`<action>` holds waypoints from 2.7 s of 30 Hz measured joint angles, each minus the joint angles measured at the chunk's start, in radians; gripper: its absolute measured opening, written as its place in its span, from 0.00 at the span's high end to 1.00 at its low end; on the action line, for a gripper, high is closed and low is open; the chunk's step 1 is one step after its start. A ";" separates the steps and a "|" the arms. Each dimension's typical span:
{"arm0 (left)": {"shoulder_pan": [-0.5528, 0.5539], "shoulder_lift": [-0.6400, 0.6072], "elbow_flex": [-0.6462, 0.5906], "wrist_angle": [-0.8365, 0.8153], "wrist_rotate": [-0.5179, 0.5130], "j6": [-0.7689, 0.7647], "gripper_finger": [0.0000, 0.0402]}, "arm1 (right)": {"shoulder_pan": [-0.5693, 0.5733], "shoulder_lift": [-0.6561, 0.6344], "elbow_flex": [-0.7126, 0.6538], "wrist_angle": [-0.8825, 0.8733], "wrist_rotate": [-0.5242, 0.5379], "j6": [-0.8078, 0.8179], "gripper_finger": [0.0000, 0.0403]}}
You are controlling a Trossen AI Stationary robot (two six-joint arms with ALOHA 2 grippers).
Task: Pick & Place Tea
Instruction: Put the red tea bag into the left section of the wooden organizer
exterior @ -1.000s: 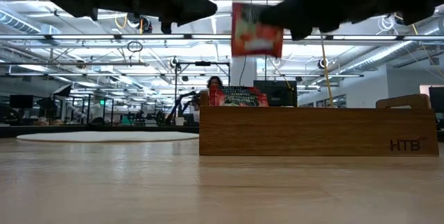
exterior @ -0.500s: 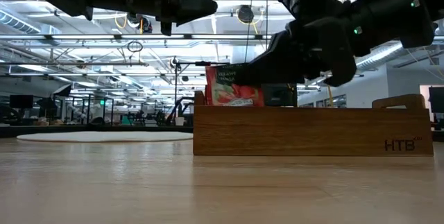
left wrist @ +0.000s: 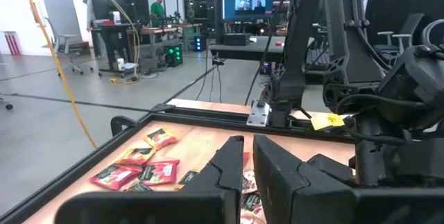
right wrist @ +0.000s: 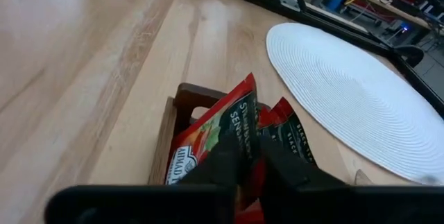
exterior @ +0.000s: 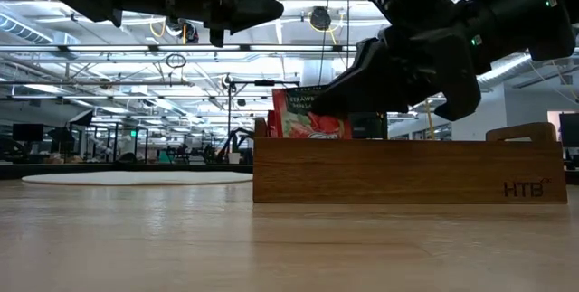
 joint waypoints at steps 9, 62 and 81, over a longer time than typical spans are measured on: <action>0.000 0.000 0.000 0.001 0.000 0.000 0.90 | 0.006 0.000 -0.001 0.107 0.001 -0.084 0.64; -0.279 0.789 1.287 -1.832 0.095 -0.323 0.39 | 0.175 -0.771 -0.459 0.060 0.159 -0.053 0.60; -0.238 0.796 1.271 -1.800 0.125 -0.316 0.39 | 0.177 -0.771 -0.459 0.056 0.159 -0.049 0.61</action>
